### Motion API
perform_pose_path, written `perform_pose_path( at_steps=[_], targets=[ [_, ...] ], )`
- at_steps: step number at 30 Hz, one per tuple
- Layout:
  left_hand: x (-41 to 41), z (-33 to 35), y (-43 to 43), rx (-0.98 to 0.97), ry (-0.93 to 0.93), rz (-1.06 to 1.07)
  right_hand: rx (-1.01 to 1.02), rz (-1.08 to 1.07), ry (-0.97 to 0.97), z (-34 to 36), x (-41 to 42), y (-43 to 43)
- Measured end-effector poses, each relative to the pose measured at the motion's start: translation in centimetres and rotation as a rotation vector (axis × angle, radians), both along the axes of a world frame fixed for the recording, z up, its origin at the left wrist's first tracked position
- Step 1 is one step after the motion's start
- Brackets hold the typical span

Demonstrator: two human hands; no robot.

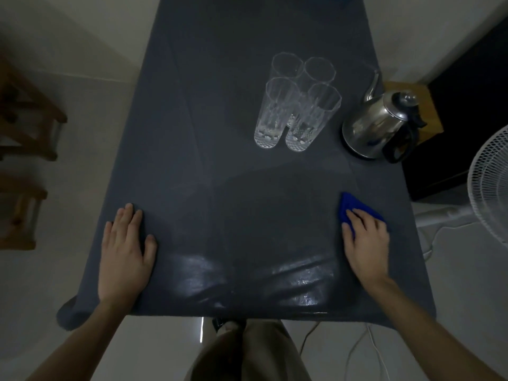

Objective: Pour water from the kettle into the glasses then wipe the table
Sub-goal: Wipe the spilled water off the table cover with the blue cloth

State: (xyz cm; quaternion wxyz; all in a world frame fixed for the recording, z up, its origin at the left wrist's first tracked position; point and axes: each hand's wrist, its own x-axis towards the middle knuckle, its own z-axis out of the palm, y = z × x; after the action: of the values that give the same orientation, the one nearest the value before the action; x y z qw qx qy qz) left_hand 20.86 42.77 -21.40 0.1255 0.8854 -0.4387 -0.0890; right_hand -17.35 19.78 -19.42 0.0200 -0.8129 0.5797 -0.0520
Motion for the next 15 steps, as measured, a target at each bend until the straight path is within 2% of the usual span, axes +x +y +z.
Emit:
perform_pose_path(
  at_steps=[2, 4, 9, 12, 15],
  targets=[
    [-0.1, 0.0, 0.1, -0.001, -0.006, -0.001, -0.017, -0.003, -0.033, -0.3, 4.6, 1.9],
    [-0.2, 0.0, 0.0, -0.004, -0.007, 0.003, 0.006, 0.089, -0.052, -0.4, 9.9, 4.8],
    [-0.3, -0.3, 0.0, 0.001, 0.003, 0.008, 0.118, 0.595, -0.023, -0.9, 19.1, 13.7],
    [-0.3, -0.4, 0.1, 0.001, 0.001, 0.005, 0.110, 0.747, 0.016, -1.1, 18.0, 14.6],
    [-0.2, -0.4, 0.1, -0.014, -0.001, 0.003, 0.069, 0.892, 0.097, -1.4, 12.3, 12.3]
  ],
)
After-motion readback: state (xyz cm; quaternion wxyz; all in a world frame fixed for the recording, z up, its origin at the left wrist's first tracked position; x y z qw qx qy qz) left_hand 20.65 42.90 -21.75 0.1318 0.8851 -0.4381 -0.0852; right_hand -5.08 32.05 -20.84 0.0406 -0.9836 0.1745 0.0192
